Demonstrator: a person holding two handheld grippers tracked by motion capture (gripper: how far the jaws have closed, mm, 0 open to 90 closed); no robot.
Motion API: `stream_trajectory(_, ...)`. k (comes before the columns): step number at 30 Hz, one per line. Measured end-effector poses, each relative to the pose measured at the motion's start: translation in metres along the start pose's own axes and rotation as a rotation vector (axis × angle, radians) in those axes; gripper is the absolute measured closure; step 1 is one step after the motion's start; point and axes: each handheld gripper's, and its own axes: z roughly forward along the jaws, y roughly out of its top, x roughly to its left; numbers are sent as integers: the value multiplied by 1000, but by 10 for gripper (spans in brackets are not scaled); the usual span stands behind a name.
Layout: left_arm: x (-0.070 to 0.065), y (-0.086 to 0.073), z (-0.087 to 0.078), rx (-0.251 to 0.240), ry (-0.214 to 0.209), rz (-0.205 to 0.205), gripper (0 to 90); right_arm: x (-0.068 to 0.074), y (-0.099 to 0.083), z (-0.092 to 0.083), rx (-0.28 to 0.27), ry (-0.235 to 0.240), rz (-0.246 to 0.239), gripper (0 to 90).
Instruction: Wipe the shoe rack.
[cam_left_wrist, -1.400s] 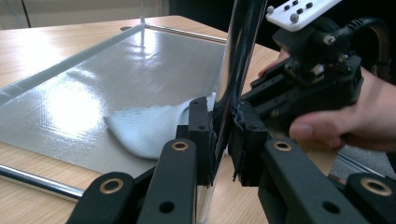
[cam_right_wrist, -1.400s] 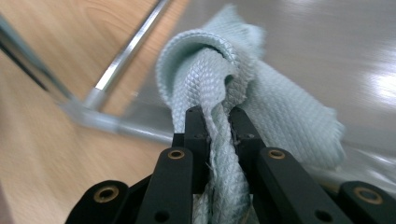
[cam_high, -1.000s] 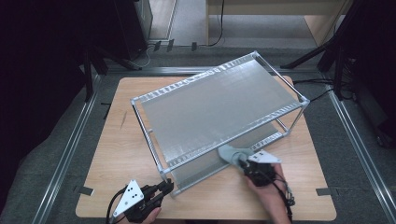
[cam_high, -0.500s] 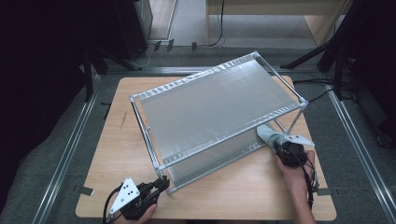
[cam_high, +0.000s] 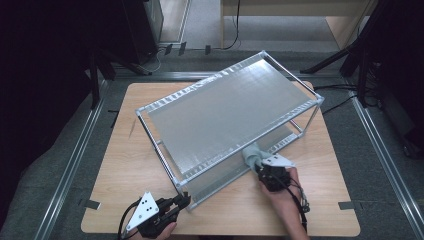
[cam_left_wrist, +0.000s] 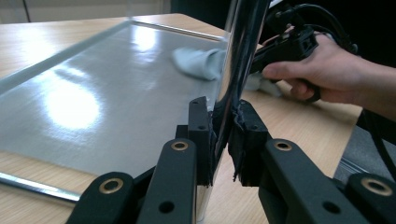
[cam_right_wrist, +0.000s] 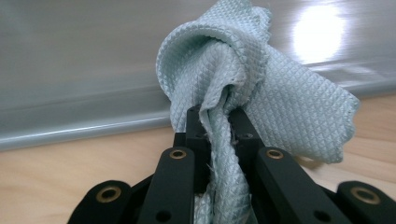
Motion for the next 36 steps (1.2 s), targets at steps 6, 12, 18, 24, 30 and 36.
stream_trajectory(6, -4, 1, 6, 3, -22, -3, 796, 52, 1, 5, 5, 108, -70, 813)
stream_trajectory(12, -7, 2, 11, 6, -17, -1, 799, 107, -2, 4, 30, 246, -161, 812)
stream_trajectory(18, -6, 3, 13, 5, -8, -4, 798, 140, -8, -1, 38, 326, -226, 813)
stream_trajectory(24, -7, 3, 16, -2, 3, 6, 802, 120, -1, -12, 30, 332, -187, 808)
stream_trajectory(30, -7, 3, 17, -7, 3, 7, 802, 12, 8, -51, -92, 46, 4, 814)
stream_trajectory(36, -7, 3, 19, -8, 8, 10, 803, -80, -15, -75, -121, -235, 181, 823)
